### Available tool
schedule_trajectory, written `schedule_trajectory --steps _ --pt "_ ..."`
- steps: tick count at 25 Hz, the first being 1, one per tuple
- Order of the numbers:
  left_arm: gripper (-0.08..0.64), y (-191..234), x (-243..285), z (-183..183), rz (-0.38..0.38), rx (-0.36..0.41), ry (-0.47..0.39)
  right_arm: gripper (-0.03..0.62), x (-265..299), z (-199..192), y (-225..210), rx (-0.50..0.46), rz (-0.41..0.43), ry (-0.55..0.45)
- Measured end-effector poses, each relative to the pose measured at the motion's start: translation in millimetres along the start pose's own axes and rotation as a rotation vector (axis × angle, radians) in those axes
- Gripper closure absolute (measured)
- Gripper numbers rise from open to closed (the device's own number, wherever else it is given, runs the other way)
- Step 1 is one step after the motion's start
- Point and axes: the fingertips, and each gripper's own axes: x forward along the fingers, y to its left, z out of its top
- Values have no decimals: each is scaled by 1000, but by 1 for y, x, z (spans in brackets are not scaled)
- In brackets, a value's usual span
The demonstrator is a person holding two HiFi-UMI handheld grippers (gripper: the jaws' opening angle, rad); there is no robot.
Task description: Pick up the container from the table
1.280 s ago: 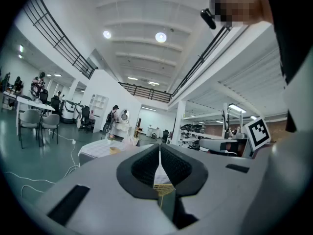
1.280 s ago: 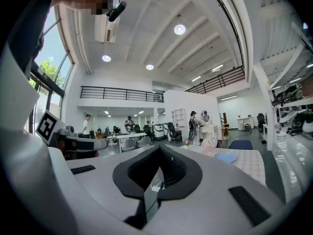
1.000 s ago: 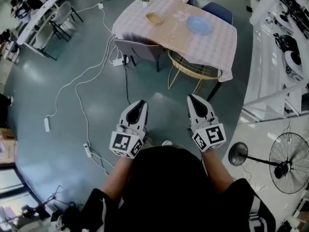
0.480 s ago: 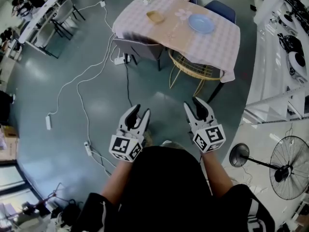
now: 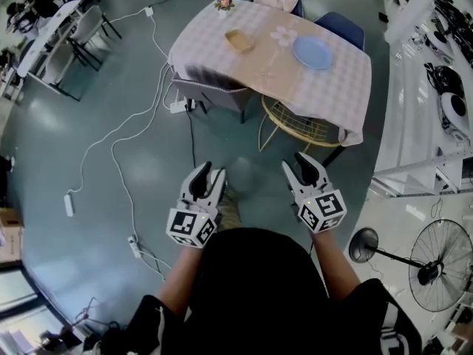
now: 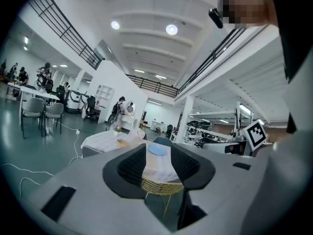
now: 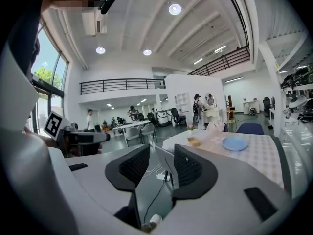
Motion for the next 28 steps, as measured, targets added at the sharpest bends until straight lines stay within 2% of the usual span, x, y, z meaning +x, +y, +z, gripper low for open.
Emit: schedule_trajectory --steps 4,9,13,17,22,26,28 --pt "420 55 49 37 -41 0 -14 466 74 24 -5 6 -6 39" --pt "420 129 106 90 -79 -6 -27 466 175 62 -9 -89 -27 85" --pt "420 176 139 106 -116 -16 -5 466 244 67 -18 -59 -54 98" --pt "420 201 167 121 -155 -18 5 459 293 58 -33 -67 -38 150" --pt "420 234 191 129 -121 -32 -1 459 356 44 -68 -51 -15 207" --pt "420 254 214 127 -66 -74 6 459 409 39 -112 -142 -14 243" --pt "420 262 237 125 -45 -67 21 459 438 30 -140 -157 -10 269"
